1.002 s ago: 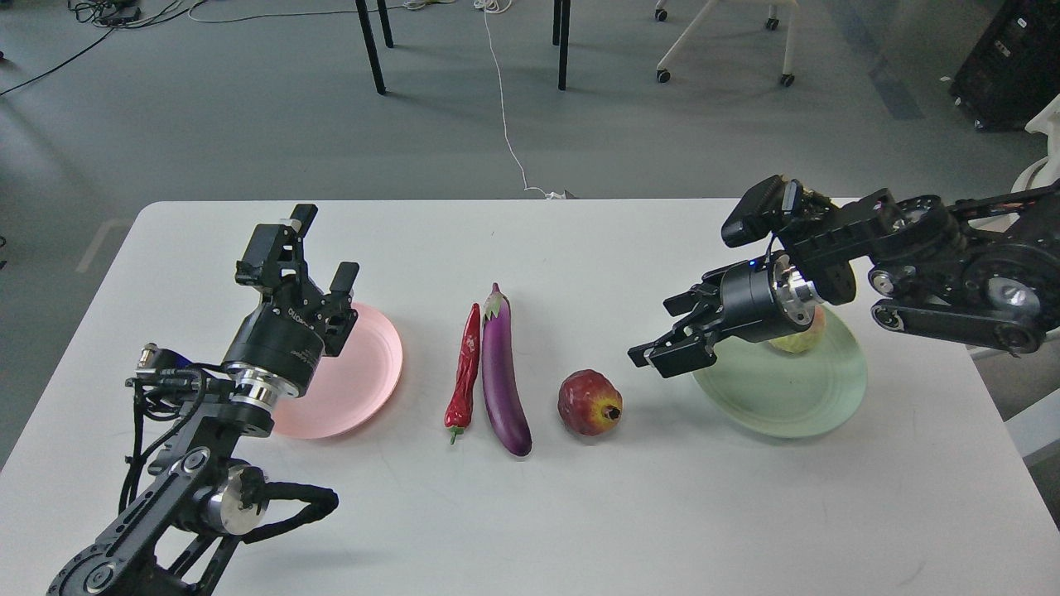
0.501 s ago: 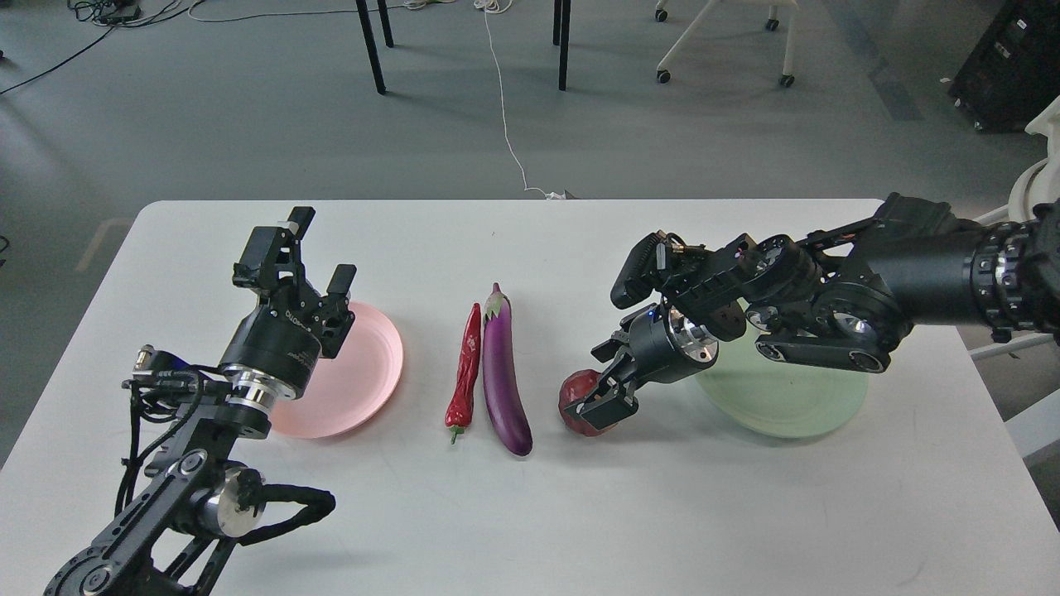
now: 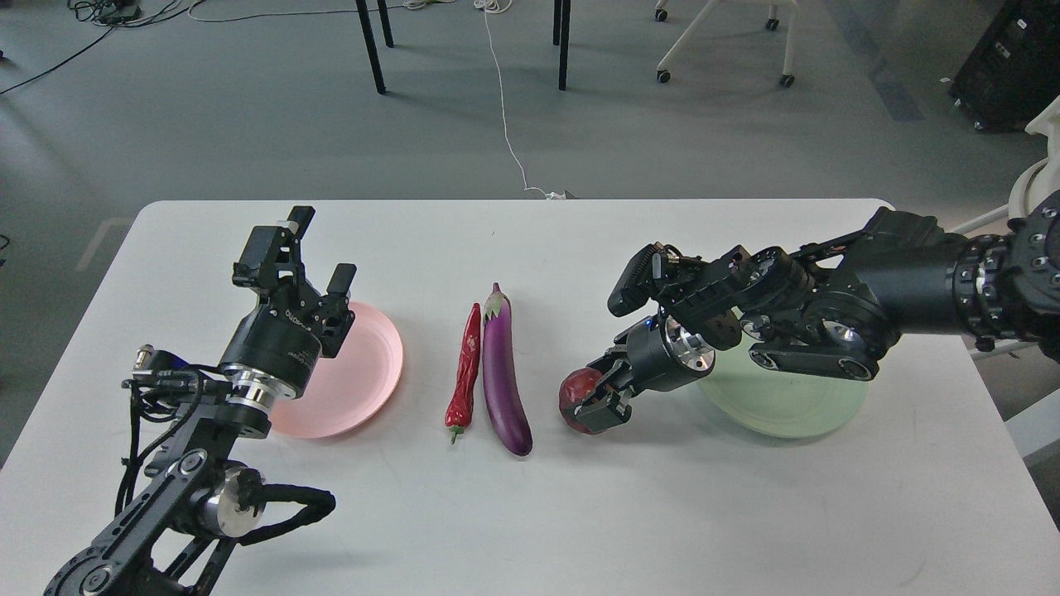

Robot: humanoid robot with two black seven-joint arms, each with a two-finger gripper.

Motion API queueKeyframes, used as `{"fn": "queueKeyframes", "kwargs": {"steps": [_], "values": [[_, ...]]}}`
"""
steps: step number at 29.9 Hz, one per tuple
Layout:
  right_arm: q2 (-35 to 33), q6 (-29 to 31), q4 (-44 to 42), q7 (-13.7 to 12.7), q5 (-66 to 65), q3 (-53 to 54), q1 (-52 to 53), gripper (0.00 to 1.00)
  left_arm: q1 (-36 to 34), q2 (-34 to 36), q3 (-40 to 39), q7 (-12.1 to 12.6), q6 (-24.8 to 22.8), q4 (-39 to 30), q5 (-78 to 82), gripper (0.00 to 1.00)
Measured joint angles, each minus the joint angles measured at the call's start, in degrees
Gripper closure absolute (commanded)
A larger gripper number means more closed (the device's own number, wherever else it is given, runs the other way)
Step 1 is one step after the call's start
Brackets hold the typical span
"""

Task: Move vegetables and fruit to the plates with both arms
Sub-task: 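Carry the red apple onto the green plate and release it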

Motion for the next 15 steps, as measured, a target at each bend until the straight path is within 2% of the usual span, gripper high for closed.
{"fn": "queueKeyframes", "kwargs": {"steps": [7,15], "values": [[-11.01,0.1,4.25,-0.01,-2.45,-0.08,6.39,0.52,0.0,-0.05,0.03,0.0,0.0,-0.02,-0.05,0.01],[-22.77,0.23,5.06,-0.03,-9.68,-4.01,5.44,0.51,-0.07,-0.41,0.18,0.0,-0.06,-0.02,-0.09,0.01]]}}
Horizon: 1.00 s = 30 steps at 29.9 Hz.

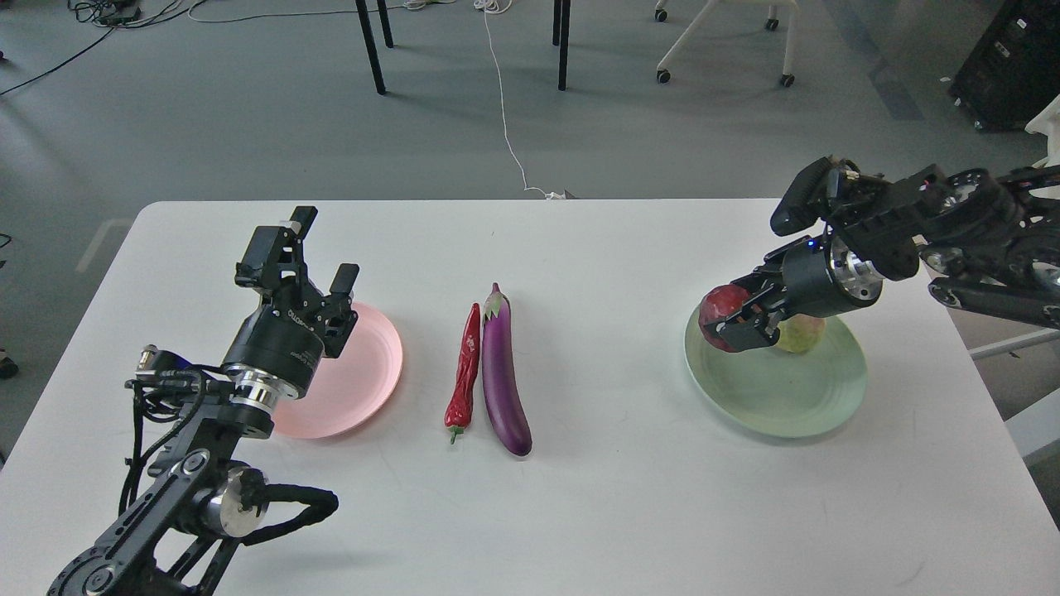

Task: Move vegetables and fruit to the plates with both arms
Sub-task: 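Carry the red apple onto the green plate and release it, then raise the right gripper away from the green plate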

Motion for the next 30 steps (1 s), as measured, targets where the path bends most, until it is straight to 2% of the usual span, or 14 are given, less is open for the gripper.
{"fn": "queueKeyframes", "kwargs": {"steps": [6,9,11,19,25,30], "values": [[-2.96,-0.02,-1.13,0.0,-0.35,-0.49,-3.84,0.48,0.0,-0.18,0.0,0.0,-0.02,0.0,-0.02,0.01],[-3.1,-0.15,-2.03,0.0,-0.35,-0.49,-5.29,0.39,0.0,-0.19,0.0,0.0,-0.03,-0.26,-0.05,0.01],[-3.12,-0.27,-2.38,0.0,-0.3,-0.44,-6.03,0.27,0.0,-0.15,0.0,0.0,-0.02,-0.37,-0.08,0.01],[-2.96,-0.54,-2.33,0.01,-0.12,-0.04,-7.12,0.06,-0.01,-0.12,0.0,0.0,-0.02,-0.42,-0.04,0.01],[-3.62,-0.64,-1.45,0.01,0.35,2.42,-7.19,0.04,-0.02,0.04,0.0,0.0,-0.02,-0.47,0.0,0.01],[-6.62,-0.67,0.21,0.01,7.12,13.44,-8.99,0.03,-0.02,0.48,0.0,0.0,-0.03,-0.47,0.01,0.01]]}}
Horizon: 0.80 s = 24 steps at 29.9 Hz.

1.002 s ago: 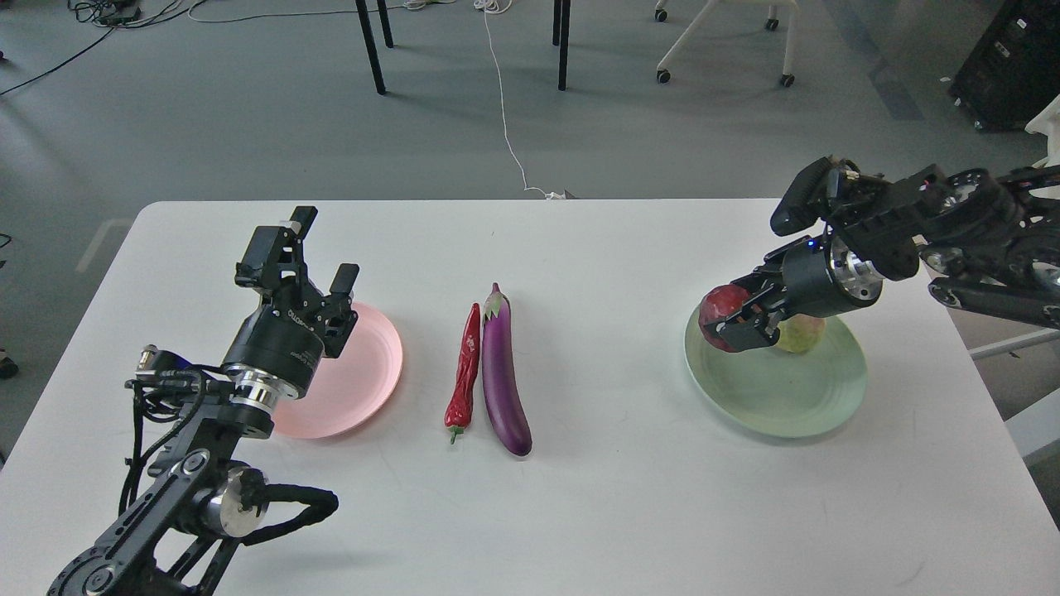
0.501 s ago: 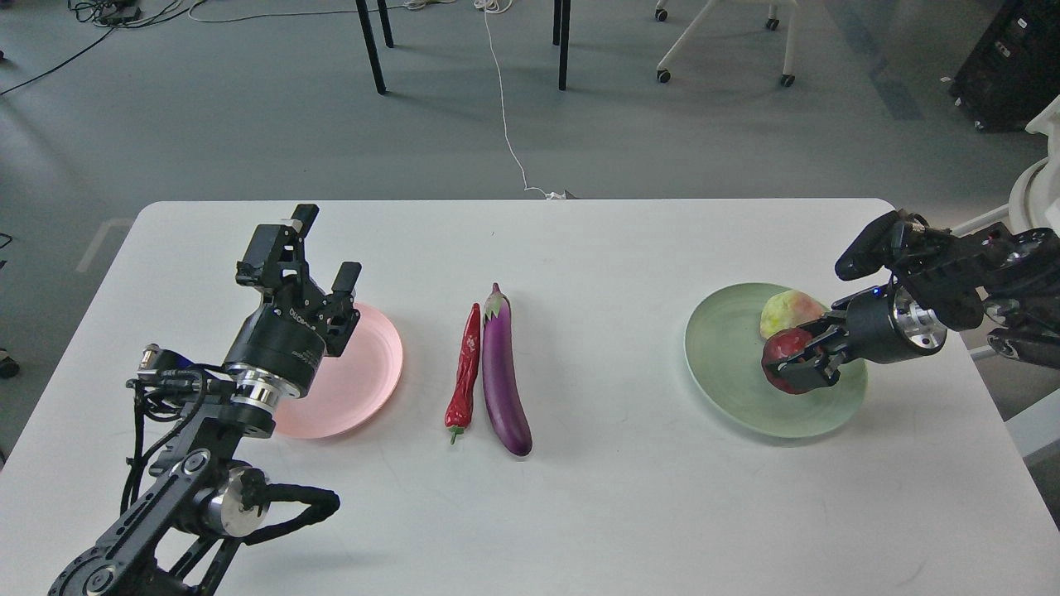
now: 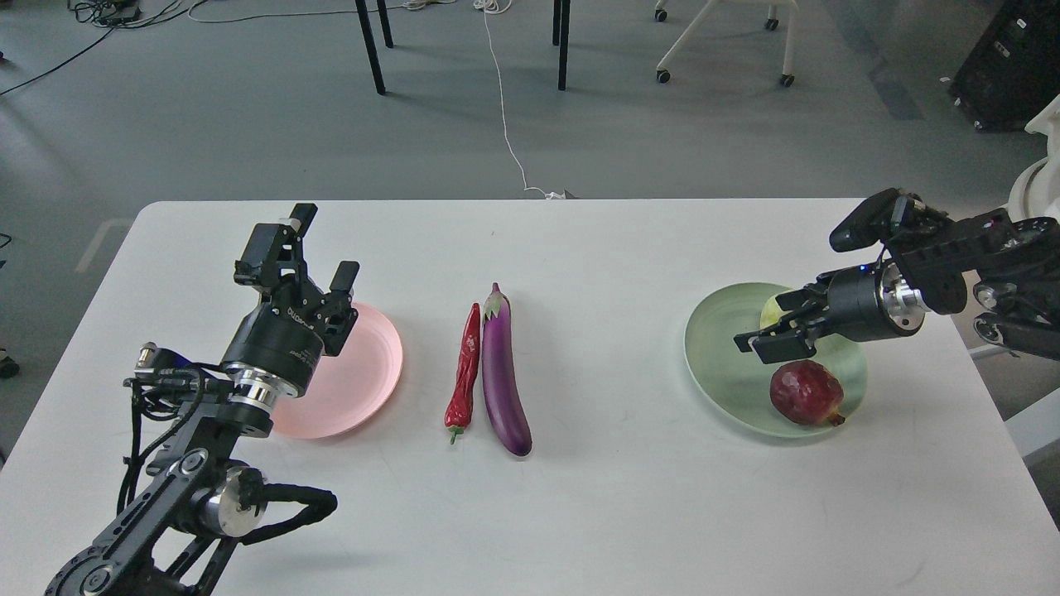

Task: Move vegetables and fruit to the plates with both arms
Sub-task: 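Raise the right gripper away from the green plate, then reach the left gripper over the eggplant and grasp it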

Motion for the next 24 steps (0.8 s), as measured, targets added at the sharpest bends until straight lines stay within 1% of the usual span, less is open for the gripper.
{"fn": "queueKeyframes", "kwargs": {"steps": [3,7,12,14,16,19,21,24], "values": [[-0.83,0.01,0.6,-0.01,11.59,9.09,-5.25,0.03,0.01,0.35,0.04,0.0,0.0,0.0,0.0,0.01],[-0.87,-0.11,0.31,-0.01,29.7,23.44,-16.15,0.03,0.15,0.45,0.22,0.0,0.0,0.03,-0.01,0.01],[0.82,-0.1,-0.04,-0.01,50.76,42.42,-31.29,0.02,0.09,0.75,1.14,0.0,0.0,0.05,0.28,0.01],[2.1,0.11,-0.45,-0.01,57.27,48.84,-36.5,0.02,-0.09,0.78,1.61,0.0,0.0,0.06,0.59,0.01],[2.92,0.41,-1.55,-0.01,62.43,54.26,-40.74,0.02,-0.27,0.84,2.23,0.07,0.03,0.06,1.9,0.01],[3.9,0.9,-4.06,-0.01,67.92,60.89,-46.08,0.02,-0.57,2.12,3.72,0.35,0.09,0.06,8.16,0.01],[4.19,1.56,-5.31,-0.01,69.7,63.57,-48.71,0.02,-1.48,4.51,6.67,0.82,0.1,0.06,14.99,0.01],[4.26,2.72,-5.78,-0.01,70.32,64.58,-50.43,0.02,-7.1,9.82,14.83,1.23,-0.04,0.07,28.04,0.01]]}}
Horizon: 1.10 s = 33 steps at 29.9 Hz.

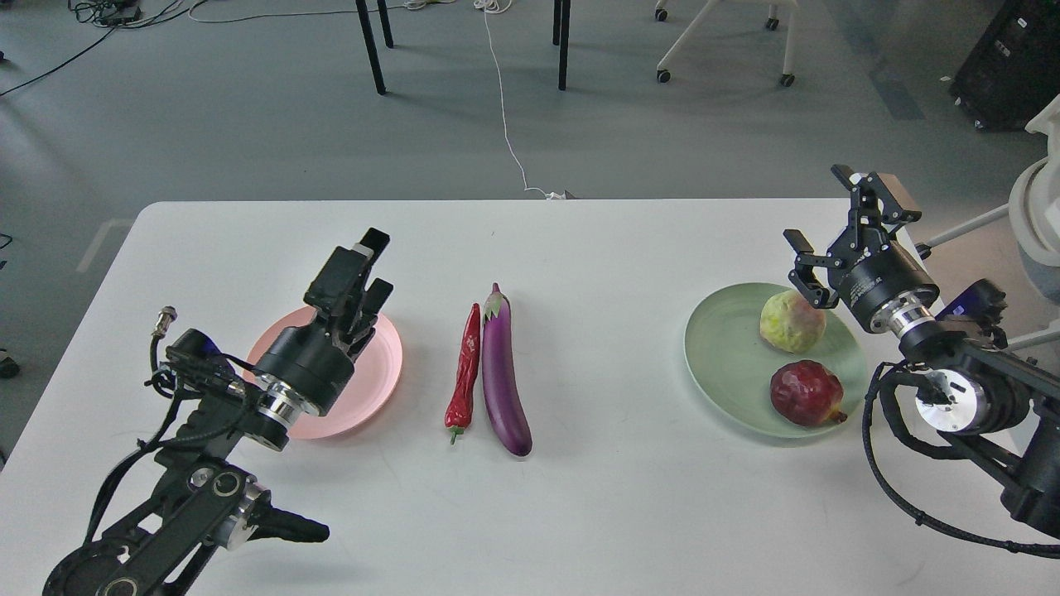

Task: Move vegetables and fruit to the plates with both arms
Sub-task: 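Reach the left gripper over the eggplant and grasp it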

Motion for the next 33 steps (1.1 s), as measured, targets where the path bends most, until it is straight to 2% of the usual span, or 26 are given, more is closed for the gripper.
{"fn": "queueKeyframes", "kwargs": {"steps": [3,6,9,11,14,16,18,21,24,33], "values": [[-0.1,0.33,-0.13,0.0,0.04,0.08,-0.43,0.01,-8.82,5.16,8.56,0.72,-0.71,0.51,9.47,0.01],[-0.42,0.34,-0.11,0.01,0.05,0.0,-0.52,0.01,-18.79,8.15,16.54,4.94,-3.11,1.94,12.74,0.01],[-0.56,0.28,-0.01,0.02,0.04,-0.11,-0.54,0.01,-28.92,9.02,24.34,11.55,-8.22,3.35,13.45,0.01],[-0.67,0.14,0.03,0.02,0.02,-0.17,-0.56,0.01,-34.16,9.07,29.21,17.05,-13.07,3.35,13.7,0.01],[-0.86,0.02,0.21,0.02,-0.03,-0.19,-0.68,0.01,-37.52,7.69,32.8,26.06,-18.65,2.44,13.7,0.01],[-0.98,-0.03,0.24,0.02,-0.05,-0.19,-0.86,0.01,-37.91,5.35,33.57,31.3,-19.94,2.26,13.24,0.01],[-1.16,-0.05,0.3,0.02,-0.05,-0.09,-1.23,0.01,-37.87,3.39,34.01,35.18,-20.38,2.23,12.77,0.01],[-1.23,-0.05,0.38,0.02,-0.05,0.03,-1.74,0.01,-36.75,2.05,34.18,38.61,-20.52,2.23,12.5,0.01],[-1.23,-0.05,0.35,0.02,-0.06,0.05,-2.1,0.01,-35.83,0.92,34.18,40.97,-20.6,2.33,12.0,0.01],[-0.53,-0.12,0.36,0.01,-0.13,-0.11,-2.22,0.01,-32.9,-2.69,33.51,41.72,-20.43,4.15,9.4,0.01]]}}
